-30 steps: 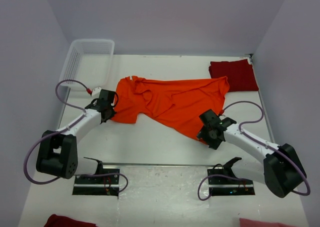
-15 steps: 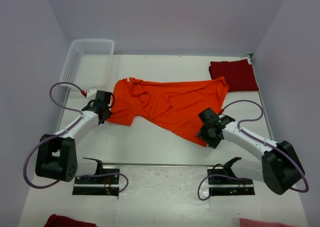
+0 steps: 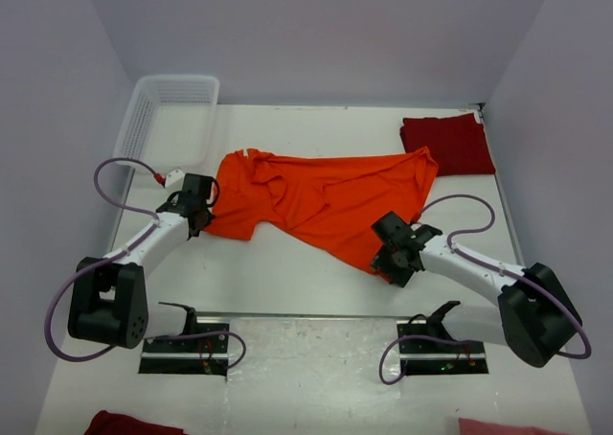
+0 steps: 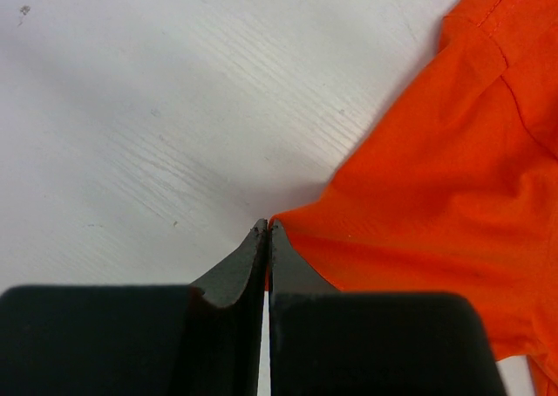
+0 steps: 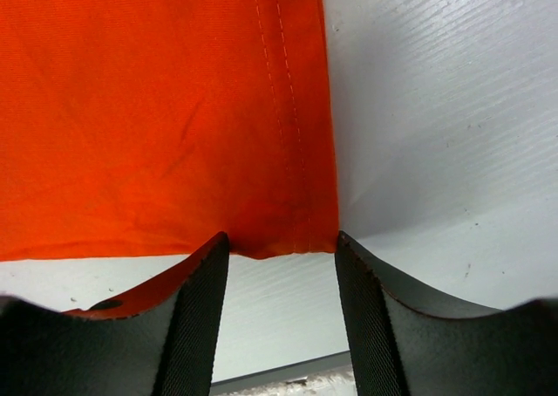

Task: Fold and stack the t-shirts
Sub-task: Flatten out the tshirt

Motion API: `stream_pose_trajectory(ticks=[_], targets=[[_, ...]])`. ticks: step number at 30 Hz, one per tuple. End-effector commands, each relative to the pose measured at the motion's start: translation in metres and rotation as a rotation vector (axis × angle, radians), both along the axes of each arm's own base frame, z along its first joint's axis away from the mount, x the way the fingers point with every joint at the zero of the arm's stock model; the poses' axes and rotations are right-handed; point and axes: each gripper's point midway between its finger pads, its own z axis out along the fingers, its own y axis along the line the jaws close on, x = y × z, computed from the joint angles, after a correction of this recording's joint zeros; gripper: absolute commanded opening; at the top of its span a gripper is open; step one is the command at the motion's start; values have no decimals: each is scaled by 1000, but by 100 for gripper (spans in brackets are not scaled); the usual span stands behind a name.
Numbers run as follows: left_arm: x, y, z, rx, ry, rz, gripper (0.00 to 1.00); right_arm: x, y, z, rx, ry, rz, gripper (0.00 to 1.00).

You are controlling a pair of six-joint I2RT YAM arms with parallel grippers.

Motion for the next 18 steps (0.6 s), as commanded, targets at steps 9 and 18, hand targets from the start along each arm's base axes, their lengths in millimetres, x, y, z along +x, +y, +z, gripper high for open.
stream_pose_trajectory(ticks=[9,18], targets=[[4,7,16,14,-60,28,0,0,-7,4,-6,-31,-90,51],[2,7,11,11,-51,23,0,-4,-8,-1,3,-30,-124,29]])
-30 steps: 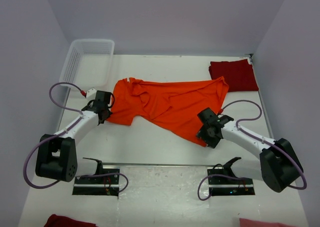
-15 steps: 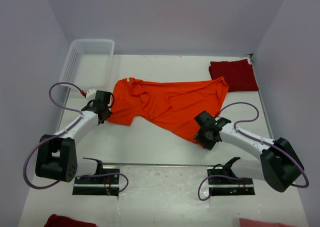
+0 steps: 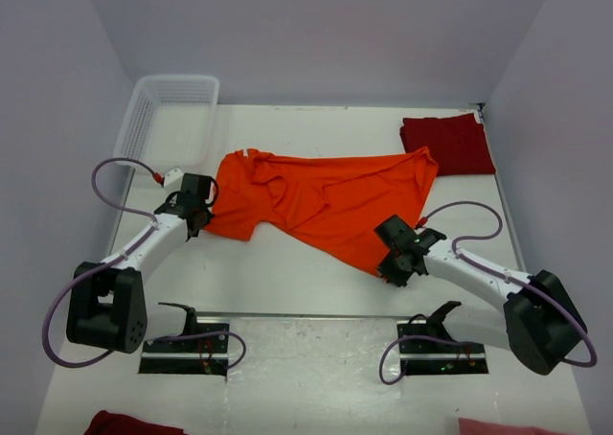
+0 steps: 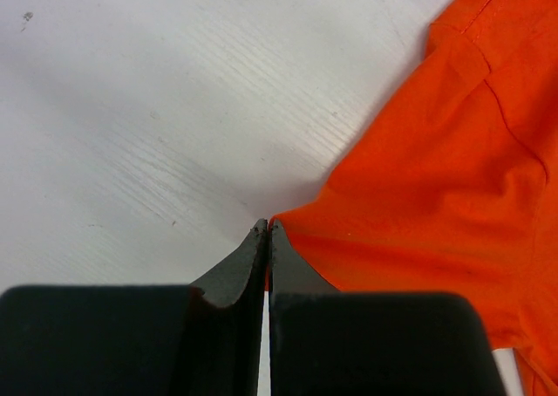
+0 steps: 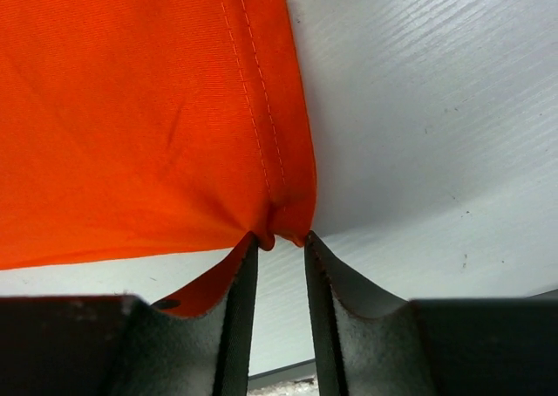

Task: Fold and stack the t-shirts
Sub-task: Flatten out the tshirt

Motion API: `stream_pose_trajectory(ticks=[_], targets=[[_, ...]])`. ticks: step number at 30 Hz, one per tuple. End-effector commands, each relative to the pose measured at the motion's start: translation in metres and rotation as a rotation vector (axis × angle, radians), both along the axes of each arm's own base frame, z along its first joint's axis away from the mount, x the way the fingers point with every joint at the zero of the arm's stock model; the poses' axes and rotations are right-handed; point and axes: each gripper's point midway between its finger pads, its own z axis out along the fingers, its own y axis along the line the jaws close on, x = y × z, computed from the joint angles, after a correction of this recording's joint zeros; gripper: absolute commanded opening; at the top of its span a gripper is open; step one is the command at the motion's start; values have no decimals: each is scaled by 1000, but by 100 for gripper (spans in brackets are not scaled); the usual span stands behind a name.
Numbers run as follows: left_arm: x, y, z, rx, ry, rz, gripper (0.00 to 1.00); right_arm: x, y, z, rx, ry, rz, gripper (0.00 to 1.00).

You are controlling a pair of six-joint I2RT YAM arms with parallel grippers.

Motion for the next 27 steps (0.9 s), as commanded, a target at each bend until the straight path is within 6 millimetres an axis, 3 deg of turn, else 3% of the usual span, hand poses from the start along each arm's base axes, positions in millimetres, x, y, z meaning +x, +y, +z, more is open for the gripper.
stream_pose_trajectory(ticks=[1,3,6,9,13,17,23,27], targets=[[1,7,4,17,-29,26,0,1,-5,-2,-15,-10,-47,28],[1,7,3,15,-29,24,0,1,-3,-2,-14,-7,-43,20],[0,8,2,18,-23,26,0,2,-3,-3,-15,-7,-40,19],[-1,8,2,19,-21,25,0,3,-5,-3,-28,-7,-52,24],[0,7,3,15,-26,22,0,1,-7,-2,-40,2,-75,42],[-1,6,3,6,-33,28,0,3,-8,3,-41,-5,-115,44],[-10,23,15,46,-90,125,0,8,-7,7,-46,-3,-158,43],[-2,24,20,28,-98,134,0,6,-8,5,-33,-5,-184,43]])
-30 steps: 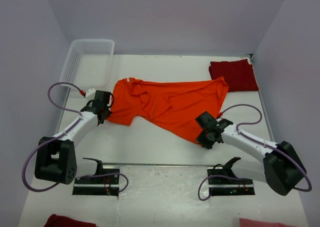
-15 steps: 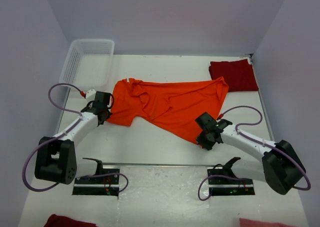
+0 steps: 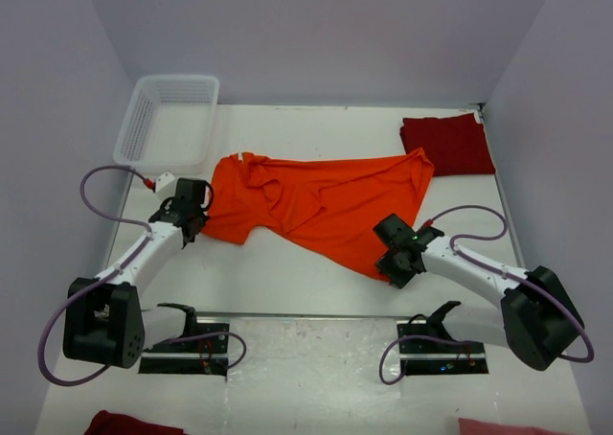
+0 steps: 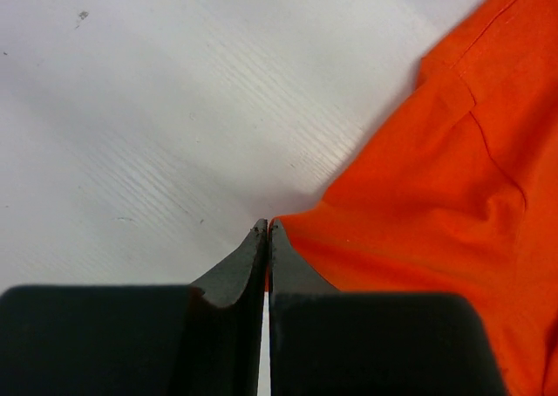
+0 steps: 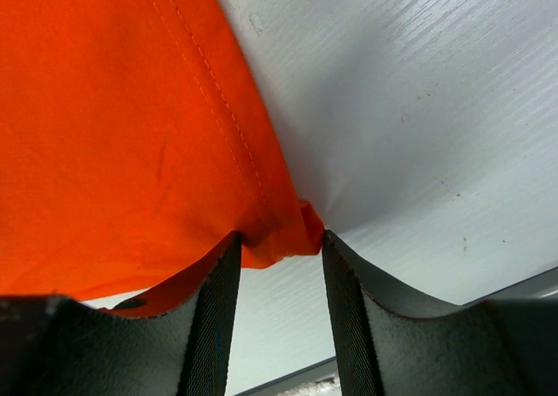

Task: Fold and stack the t-shirts
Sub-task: Flatten out the tshirt

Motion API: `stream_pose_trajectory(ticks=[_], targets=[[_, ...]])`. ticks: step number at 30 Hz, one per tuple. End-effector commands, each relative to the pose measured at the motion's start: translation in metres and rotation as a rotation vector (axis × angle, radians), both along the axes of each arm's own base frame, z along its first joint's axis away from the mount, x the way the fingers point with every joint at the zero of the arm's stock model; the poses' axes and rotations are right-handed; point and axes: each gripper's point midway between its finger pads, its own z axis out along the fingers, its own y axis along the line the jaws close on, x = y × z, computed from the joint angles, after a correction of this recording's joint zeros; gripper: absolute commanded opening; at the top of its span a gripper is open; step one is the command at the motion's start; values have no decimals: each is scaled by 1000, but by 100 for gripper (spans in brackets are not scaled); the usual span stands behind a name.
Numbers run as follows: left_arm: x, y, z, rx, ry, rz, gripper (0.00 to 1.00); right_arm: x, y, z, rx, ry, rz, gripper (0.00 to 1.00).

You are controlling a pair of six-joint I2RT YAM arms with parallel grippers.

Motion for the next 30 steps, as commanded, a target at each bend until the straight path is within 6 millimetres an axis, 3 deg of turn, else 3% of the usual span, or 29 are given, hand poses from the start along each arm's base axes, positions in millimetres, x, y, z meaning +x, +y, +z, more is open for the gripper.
stream_pose_trajectory(ticks=[1,5,14,19,22,27,30], targets=[[8,11,10,15,-39,66,0,3,-5,3,-12,-23,-70,43],[9,11,2,16,-25,63,0,0,1,-4,29,-16,-92,42],[5,13,7,24,-40,65,0,-3,0,-15,23,18,-135,37],[5,13,7,22,-40,62,0,-3,-2,-15,21,6,-135,22],[5,13,6,22,-40,59,0,-3,-1,-14,25,2,-126,3],[2,14,6,29,-37,65,0,13,-5,2,-41,-58,-15,0],[0,17,17,40,-70,72,0,43,-3,37,-100,-175,131,0]])
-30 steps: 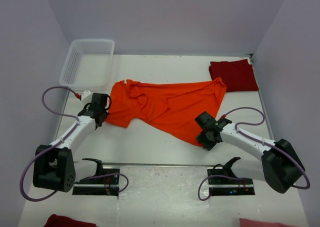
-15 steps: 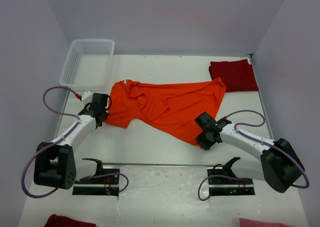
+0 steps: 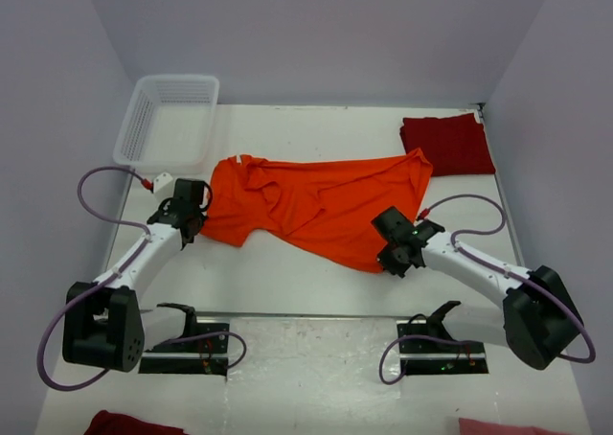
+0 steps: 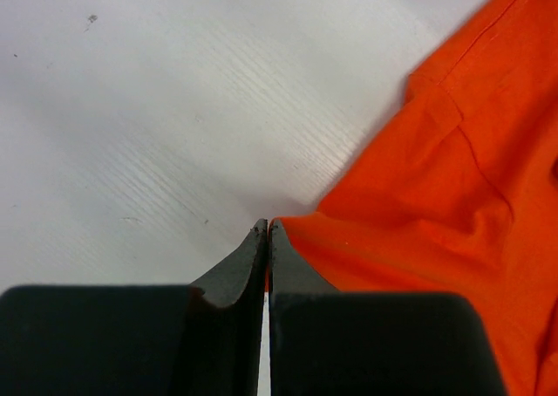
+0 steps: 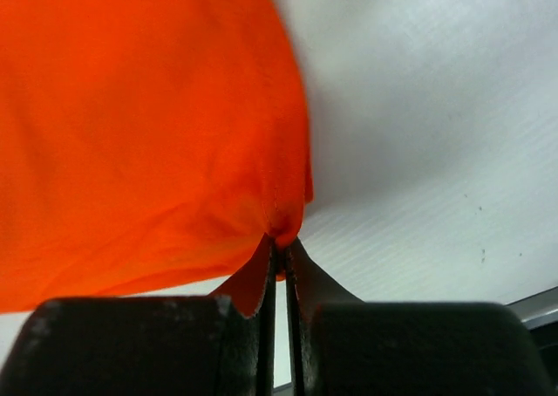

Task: Fold and stack the t-shirts
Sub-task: Flatten out the tshirt

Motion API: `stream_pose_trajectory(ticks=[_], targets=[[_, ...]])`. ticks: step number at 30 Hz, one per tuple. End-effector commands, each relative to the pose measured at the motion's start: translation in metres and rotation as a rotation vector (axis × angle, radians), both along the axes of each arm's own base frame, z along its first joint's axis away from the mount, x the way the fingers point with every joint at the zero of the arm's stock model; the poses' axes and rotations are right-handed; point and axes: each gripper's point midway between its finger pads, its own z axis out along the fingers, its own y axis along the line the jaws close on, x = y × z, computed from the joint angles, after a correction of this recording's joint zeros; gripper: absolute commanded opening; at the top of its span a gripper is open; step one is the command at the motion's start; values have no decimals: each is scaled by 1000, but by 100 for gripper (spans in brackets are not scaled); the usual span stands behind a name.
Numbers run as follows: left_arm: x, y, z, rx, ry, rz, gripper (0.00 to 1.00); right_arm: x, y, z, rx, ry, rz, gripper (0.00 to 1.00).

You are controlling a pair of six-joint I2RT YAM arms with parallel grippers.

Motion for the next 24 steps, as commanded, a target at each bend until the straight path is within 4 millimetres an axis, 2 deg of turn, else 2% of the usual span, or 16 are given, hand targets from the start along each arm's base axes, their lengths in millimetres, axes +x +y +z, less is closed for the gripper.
stream_pose_trajectory(ticks=[1,2,3,4,5,6,9,11,14,18,20,21,22,23,24], targets=[[2,13,29,37,-112,53,0,50,0,54,-106,-208,181,0],[3,12,35,32,-132,47,0,60,4,68,-115,-254,231,0],[4,11,41,30,-151,39,0,69,-3,85,-176,-306,293,0],[4,10,51,31,-187,22,0,82,5,105,-173,-378,355,0],[5,8,56,32,-205,12,0,85,5,118,-202,-402,431,0],[5,8,67,31,-237,2,0,98,0,145,-251,-472,421,0],[6,0,80,14,-275,-51,0,111,-6,169,-351,-516,507,0],[8,-4,99,26,-318,-81,0,122,-6,181,-411,-517,550,0],[4,-4,123,44,-362,-82,0,126,-22,195,-525,-485,545,0],[-7,2,159,76,-420,-62,0,131,-49,226,-584,-542,458,0],[-13,2,181,70,-462,-67,0,131,-68,244,-620,-572,404,0],[-16,1,197,62,-501,-78,0,130,-71,256,-618,-599,389,0],[-16,-5,204,40,-518,-111,0,129,-75,265,-628,-619,392,0],[-17,-8,214,27,-546,-129,0,126,-79,285,-622,-671,377,0],[-21,-10,235,18,-597,-140,0,125,-79,296,-620,-702,378,0]])
